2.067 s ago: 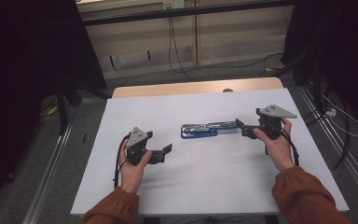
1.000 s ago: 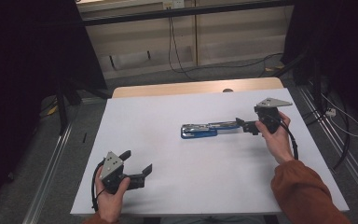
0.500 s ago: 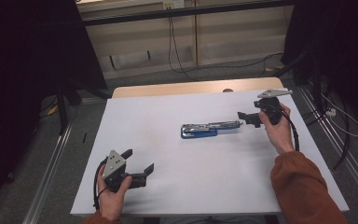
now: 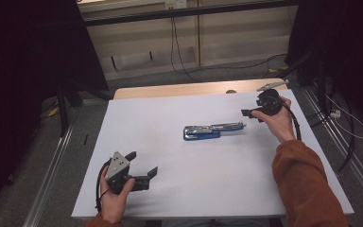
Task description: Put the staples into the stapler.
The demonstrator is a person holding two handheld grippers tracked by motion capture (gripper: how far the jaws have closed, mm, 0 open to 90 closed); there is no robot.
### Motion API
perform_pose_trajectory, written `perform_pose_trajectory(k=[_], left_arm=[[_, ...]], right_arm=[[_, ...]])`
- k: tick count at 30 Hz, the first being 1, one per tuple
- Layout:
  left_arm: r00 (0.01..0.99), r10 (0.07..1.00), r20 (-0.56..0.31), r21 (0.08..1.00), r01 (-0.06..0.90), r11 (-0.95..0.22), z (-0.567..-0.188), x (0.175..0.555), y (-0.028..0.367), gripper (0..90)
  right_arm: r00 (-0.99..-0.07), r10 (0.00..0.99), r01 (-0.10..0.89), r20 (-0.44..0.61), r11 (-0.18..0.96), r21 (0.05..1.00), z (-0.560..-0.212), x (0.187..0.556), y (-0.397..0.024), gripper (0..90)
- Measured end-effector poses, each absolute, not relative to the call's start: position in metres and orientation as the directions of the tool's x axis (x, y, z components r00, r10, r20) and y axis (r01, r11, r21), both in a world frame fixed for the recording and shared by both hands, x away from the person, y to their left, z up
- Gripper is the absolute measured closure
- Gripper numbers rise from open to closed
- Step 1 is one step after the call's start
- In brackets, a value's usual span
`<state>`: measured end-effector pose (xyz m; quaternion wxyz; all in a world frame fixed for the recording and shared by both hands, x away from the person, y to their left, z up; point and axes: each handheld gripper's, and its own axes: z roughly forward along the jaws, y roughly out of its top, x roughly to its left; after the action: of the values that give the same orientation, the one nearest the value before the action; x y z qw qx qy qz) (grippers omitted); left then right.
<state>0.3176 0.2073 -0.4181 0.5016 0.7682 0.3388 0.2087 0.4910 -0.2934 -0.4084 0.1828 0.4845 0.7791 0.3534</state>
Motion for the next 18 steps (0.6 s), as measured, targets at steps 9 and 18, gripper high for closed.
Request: perform_pose_trajectory(k=[9,18], left_arm=[[0.697,0.716,-0.021,0.907,0.315,-0.279,-0.419,0.319,0.205,4.6],[0.708,0.706,-0.022,0.904,0.316,-0.289,-0.419,0.319,0.205,4.6]], right_arm=[[-0.465,0.88,0.69,0.092,0.295,0.661,-0.421,0.5,-0.301,23.7],[-0.503,0.86,0.713,0.091,0.353,0.606,-0.432,0.504,-0.296,40.2]])
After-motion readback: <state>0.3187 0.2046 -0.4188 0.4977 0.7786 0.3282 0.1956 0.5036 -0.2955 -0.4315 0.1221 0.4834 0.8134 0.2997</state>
